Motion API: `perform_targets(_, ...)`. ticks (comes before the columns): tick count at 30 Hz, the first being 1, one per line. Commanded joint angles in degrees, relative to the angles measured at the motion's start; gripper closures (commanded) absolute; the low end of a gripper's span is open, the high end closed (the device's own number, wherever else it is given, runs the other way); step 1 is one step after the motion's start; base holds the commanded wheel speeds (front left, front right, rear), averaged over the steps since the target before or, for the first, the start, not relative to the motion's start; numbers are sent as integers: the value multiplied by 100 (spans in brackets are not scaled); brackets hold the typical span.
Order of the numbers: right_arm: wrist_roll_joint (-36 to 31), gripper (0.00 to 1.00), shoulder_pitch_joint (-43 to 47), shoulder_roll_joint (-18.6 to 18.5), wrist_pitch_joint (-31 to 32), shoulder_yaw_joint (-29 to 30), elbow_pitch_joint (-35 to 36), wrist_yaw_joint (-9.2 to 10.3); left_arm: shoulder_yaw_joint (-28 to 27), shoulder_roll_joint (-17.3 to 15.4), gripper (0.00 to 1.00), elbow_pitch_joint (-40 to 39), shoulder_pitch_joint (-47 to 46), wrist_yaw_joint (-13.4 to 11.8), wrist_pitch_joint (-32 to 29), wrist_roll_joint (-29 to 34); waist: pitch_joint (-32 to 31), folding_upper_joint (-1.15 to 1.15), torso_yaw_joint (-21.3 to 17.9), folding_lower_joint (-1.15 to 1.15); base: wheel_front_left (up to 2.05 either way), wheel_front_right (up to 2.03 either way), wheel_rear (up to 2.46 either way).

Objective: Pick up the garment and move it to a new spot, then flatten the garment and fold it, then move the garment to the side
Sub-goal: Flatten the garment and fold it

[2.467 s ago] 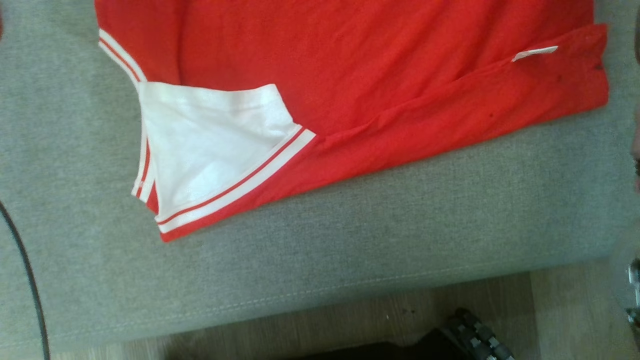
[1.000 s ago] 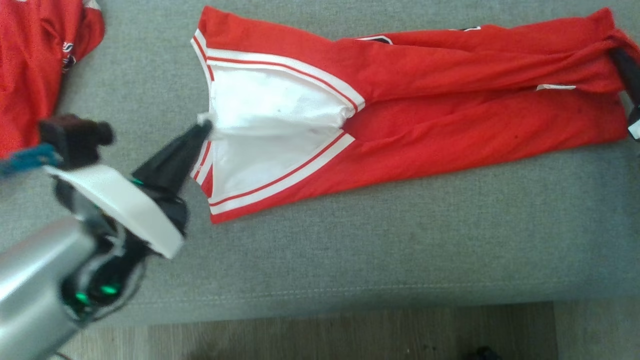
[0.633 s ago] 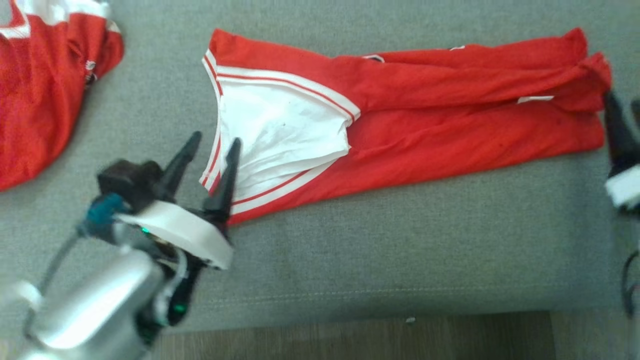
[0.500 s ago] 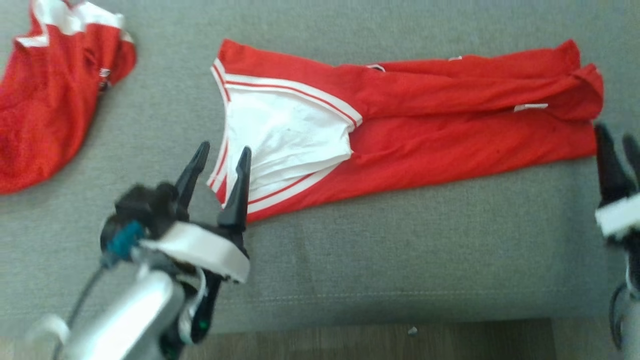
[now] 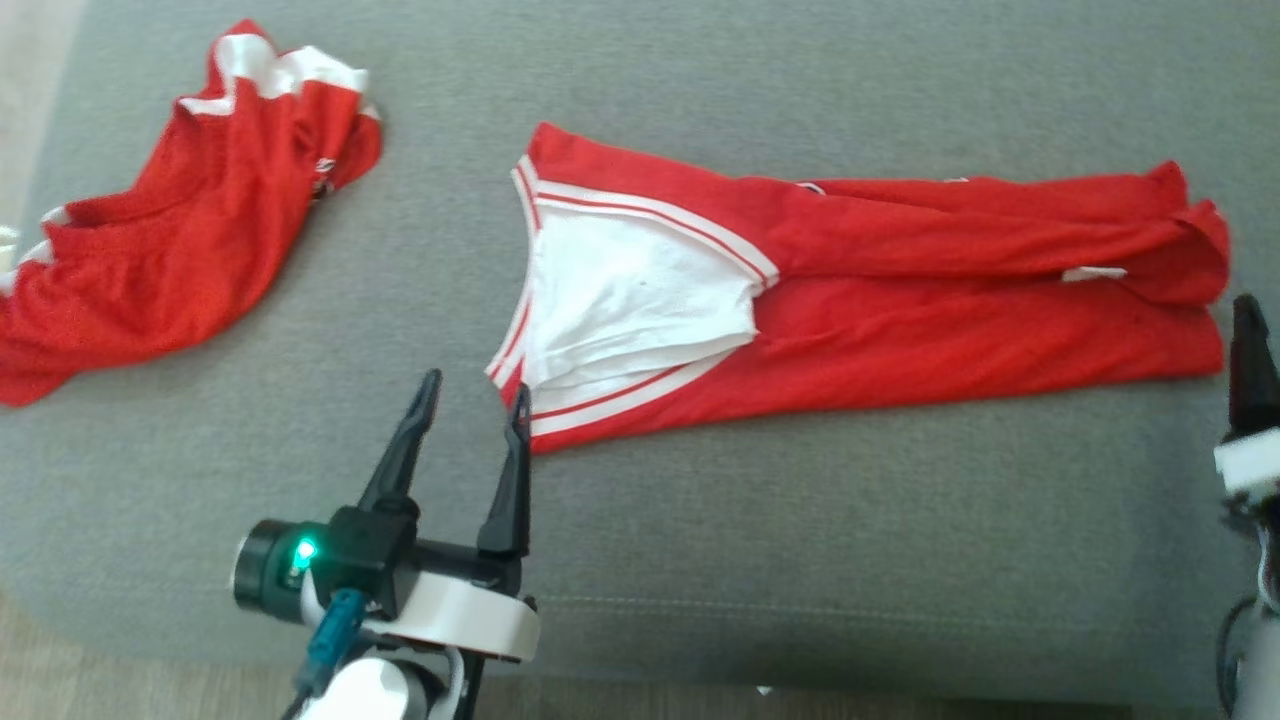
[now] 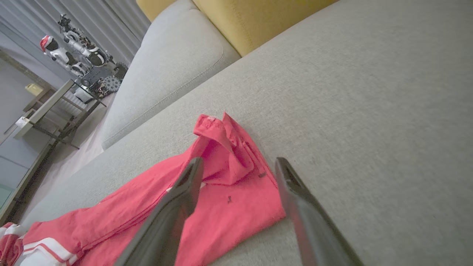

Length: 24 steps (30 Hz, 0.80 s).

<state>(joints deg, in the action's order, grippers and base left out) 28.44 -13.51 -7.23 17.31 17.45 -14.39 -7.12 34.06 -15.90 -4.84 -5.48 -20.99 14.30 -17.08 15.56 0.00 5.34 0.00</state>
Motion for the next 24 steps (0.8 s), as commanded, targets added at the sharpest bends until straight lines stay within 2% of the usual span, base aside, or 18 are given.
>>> perform_targets(1, -137, 0, -342, -127, 55, -53, 11, -36, -270, 35, 0, -136, -71, 80, 69, 100, -74, 0, 134, 0, 0, 0, 0)
perform_targets(11, -1219, 0, -1400, -697, 272, 440, -1802, -36, -563, 507, 0, 62, 55, 695, 70, 510, 64, 0, 565, 0, 0, 0, 0)
perform_targets(15, -1406, 0, -1610, -693, 580, 540, -2407, -36, -690, 658, 0, 103, 84, 863, 70, 628, 107, 0, 626, 0, 0, 0, 0)
perform_targets(19, -1276, 0, -1711, -665, 851, 464, -2672, -36, -817, 775, 0, 121, 126, 989, 70, 746, 131, 0, 613, 0, 0, 0, 0)
perform_targets(20, -1239, 31, -1733, -663, 855, 440, -2691, -36, -848, 799, 0, 131, 139, 1016, 70, 769, 134, 0, 594, 0, 0, 0, 0)
perform_targets(21, -1183, 75, -1753, -651, 843, 411, -2701, -36, -878, 821, 0, 140, 148, 1046, 70, 792, 135, 0, 570, 0, 0, 0, 0)
perform_targets(22, -1113, 100, -1768, -640, 818, 382, -2704, -36, -906, 840, 0, 147, 154, 1075, 70, 817, 134, 0, 544, 0, 0, 0, 0)
perform_targets(24, -981, 100, -1779, -658, 739, 333, -2686, -36, -961, 878, 0, 150, 156, 1127, 70, 865, 138, 0, 485, 0, 0, 0, 0)
